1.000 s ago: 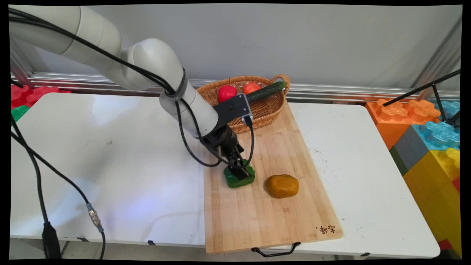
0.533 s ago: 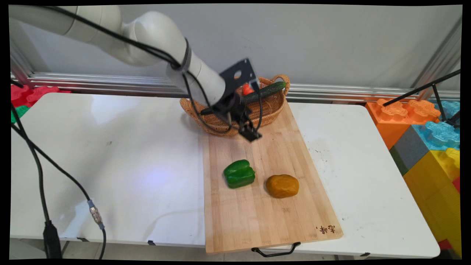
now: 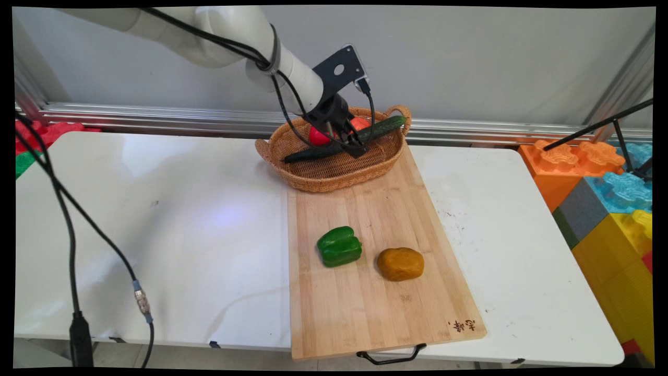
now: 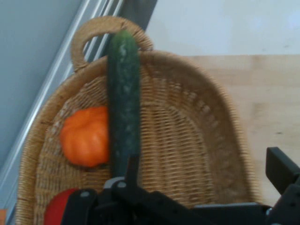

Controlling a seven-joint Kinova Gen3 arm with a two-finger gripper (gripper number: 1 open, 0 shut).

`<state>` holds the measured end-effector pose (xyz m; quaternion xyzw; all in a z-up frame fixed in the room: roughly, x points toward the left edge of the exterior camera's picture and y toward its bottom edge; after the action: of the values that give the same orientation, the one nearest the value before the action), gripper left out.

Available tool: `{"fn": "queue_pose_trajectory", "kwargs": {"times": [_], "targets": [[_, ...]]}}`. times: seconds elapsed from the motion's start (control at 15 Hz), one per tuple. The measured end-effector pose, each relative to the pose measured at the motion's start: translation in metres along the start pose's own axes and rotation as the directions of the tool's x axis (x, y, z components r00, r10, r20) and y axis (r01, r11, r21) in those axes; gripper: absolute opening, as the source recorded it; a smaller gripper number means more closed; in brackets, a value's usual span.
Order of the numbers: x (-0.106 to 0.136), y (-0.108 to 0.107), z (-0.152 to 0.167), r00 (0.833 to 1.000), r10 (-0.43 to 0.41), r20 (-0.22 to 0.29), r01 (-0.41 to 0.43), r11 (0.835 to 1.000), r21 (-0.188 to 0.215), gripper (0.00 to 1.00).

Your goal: Pick up the cucumber from the vegetable basket

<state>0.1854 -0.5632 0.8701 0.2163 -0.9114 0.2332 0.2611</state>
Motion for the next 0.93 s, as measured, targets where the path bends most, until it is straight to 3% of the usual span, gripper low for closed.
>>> {"fn": "queue_pose_trajectory", "kwargs": {"times": [0.33,0.93], "targets": [[-0.013,-0.02,0.038,0.999,-0.012,0.043,0.011,1.0,0.028,1.0],[-0.026,-0.036,0.085,0.998,-0.032,0.057,0.027,0.996,0.08,1.0]]}}
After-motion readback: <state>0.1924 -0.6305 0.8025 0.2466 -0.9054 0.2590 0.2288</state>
